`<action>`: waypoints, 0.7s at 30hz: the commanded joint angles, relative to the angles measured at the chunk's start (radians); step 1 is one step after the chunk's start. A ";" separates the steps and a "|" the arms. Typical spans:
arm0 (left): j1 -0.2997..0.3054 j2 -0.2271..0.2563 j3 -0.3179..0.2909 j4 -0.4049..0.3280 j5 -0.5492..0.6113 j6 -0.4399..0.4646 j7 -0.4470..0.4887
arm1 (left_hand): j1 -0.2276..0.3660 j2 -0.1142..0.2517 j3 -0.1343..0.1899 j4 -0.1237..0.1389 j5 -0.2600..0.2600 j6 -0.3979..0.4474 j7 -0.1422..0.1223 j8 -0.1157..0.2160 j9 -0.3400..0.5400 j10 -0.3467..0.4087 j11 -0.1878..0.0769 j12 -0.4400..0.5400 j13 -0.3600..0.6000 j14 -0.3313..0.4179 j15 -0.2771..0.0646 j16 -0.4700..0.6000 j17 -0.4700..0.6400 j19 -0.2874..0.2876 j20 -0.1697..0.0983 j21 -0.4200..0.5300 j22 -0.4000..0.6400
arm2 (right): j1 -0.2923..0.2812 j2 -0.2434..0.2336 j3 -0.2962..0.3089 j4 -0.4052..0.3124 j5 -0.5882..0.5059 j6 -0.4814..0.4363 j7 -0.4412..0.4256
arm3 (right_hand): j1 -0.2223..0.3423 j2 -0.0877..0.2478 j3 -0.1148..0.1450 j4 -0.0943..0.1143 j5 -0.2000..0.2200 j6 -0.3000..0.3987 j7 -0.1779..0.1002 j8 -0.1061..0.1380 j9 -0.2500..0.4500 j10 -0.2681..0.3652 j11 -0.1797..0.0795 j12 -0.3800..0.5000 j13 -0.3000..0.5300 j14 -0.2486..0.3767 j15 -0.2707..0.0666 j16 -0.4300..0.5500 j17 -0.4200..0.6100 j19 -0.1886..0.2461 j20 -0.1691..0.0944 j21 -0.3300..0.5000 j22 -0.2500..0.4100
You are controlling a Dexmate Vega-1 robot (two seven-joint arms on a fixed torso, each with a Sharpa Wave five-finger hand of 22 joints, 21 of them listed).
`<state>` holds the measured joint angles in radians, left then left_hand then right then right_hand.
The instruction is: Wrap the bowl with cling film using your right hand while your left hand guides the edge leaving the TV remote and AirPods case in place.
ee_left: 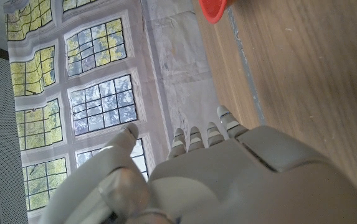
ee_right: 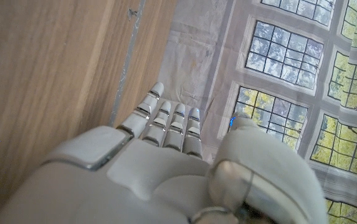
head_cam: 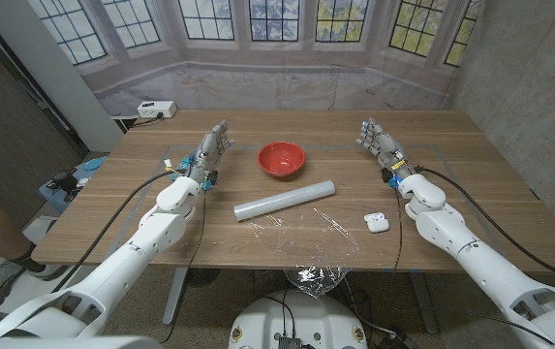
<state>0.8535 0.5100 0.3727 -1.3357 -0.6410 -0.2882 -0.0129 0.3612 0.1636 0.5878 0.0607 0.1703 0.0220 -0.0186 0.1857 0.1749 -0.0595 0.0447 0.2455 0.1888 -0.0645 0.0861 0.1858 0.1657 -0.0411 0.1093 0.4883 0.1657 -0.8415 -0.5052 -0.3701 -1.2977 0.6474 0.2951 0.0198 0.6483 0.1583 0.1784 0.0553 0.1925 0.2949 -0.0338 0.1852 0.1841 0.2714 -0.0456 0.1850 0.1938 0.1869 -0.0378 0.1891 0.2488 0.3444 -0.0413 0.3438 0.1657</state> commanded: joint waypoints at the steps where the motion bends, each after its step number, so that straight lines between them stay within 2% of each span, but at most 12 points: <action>1: 0.019 0.011 0.000 -0.046 0.027 0.022 0.061 | 0.013 0.001 0.006 -0.001 0.006 0.009 -0.001 0.009 0.005 0.001 -0.001 0.005 0.001 0.002 0.007 0.003 0.004 0.002 0.004 0.004 0.002 | 0.000 -0.003 -0.007 -0.006 -0.021 -0.002 -0.015 | 0.017 -0.001 0.007 -0.010 0.005 0.007 -0.006 0.006 0.004 0.007 -0.004 0.005 0.003 0.006 -0.030 0.005 -0.002 0.006 -0.015 -0.001 0.004; 8: 0.020 0.015 0.002 -0.052 0.028 0.031 0.062 | 0.015 -0.002 0.007 -0.008 0.005 0.009 0.000 0.007 0.005 0.003 -0.001 0.003 0.001 0.002 0.007 0.001 0.003 0.004 0.003 -0.001 0.002 | -0.008 -0.032 -0.012 -0.050 -0.053 -0.023 -0.042 | 0.025 -0.004 0.009 -0.020 0.003 0.006 -0.007 0.006 0.004 0.006 -0.004 0.005 0.002 0.005 -0.029 0.005 -0.005 0.006 -0.013 -0.005 0.004; 17: 0.008 0.005 0.011 -0.026 0.029 0.027 0.048 | 0.019 -0.001 0.010 -0.017 0.004 0.008 0.003 0.004 0.005 0.004 0.002 0.000 0.000 0.001 0.008 -0.001 0.003 0.006 0.003 -0.007 0.002 | -0.031 -0.080 -0.024 -0.143 -0.131 -0.058 -0.104 | 0.035 -0.008 0.013 -0.035 0.001 0.001 -0.011 0.005 0.004 0.001 -0.009 0.005 0.002 0.000 -0.030 0.006 -0.010 -0.001 -0.006 -0.014 0.004; 21: 0.003 0.000 0.012 -0.011 0.030 0.020 0.044 | 0.020 -0.001 0.010 -0.019 0.004 0.006 0.003 0.003 0.005 0.004 0.002 -0.002 0.000 0.000 0.009 -0.002 0.002 0.007 0.003 -0.009 0.002 | -0.039 -0.097 -0.031 -0.181 -0.167 -0.070 -0.126 | 0.039 -0.010 0.013 -0.043 -0.002 0.001 -0.005 0.006 0.004 0.001 -0.003 0.005 0.002 0.002 -0.022 0.010 -0.013 0.006 0.003 -0.017 0.004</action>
<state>0.8684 0.5192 0.3788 -1.3730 -0.6138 -0.2625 0.0411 0.3684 0.1602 0.5985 0.0494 0.1702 0.0250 -0.0180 0.1857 0.1747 -0.0593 0.0447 0.2455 0.1859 -0.0644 0.0859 0.1858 0.1655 -0.0411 0.1092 0.4802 0.1655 -0.8592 -0.5555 -0.3861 -1.3855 0.5584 0.2575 -0.0500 0.6741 0.1451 0.1906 0.0233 0.1924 0.2948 -0.0339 0.1851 0.1839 0.2710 -0.0524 0.1850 0.1937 0.1868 -0.0377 0.1891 0.2367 0.3442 -0.0412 0.3320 0.1655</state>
